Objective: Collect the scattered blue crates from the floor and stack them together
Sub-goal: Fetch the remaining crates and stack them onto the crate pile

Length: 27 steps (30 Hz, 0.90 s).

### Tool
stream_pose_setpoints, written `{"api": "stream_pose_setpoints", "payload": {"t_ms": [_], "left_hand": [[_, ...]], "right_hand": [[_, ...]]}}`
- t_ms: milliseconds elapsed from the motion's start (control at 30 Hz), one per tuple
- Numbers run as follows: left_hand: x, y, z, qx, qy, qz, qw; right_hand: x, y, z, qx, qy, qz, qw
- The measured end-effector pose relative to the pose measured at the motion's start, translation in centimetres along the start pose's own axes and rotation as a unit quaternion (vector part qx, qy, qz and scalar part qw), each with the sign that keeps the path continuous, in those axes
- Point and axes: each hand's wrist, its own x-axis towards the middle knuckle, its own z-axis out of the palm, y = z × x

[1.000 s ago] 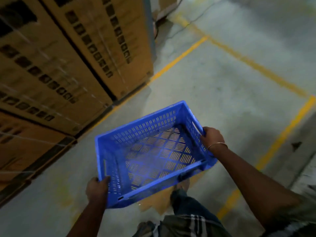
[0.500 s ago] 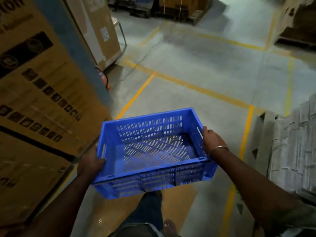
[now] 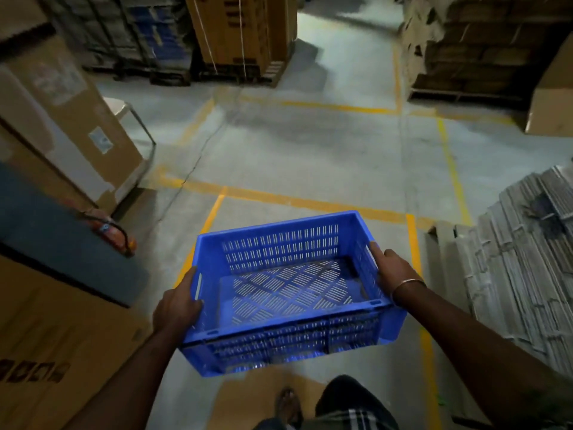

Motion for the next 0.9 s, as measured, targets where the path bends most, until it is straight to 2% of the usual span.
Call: {"api": "stream_pose_setpoints", "payload": {"t_ms": [267,633,900], "left_hand": [[18.3,15.1,-2.2,0.019,0.004,0.086,0.996],[38.3,37.0,-2.7,0.033,0.021,0.125,0.991],[55.6,50.5,-1.5,0.031,-0.006,0.163,0.986]], "right_hand": [[14.6,6.6,-5.1,0.059,0.032,0.082,0.994],[35.0,17.3,-14.7,0.073,0.074,0.14,0.985],[50.4,23.5,-18.9,0.086,0.082,0.192,0.974]]}}
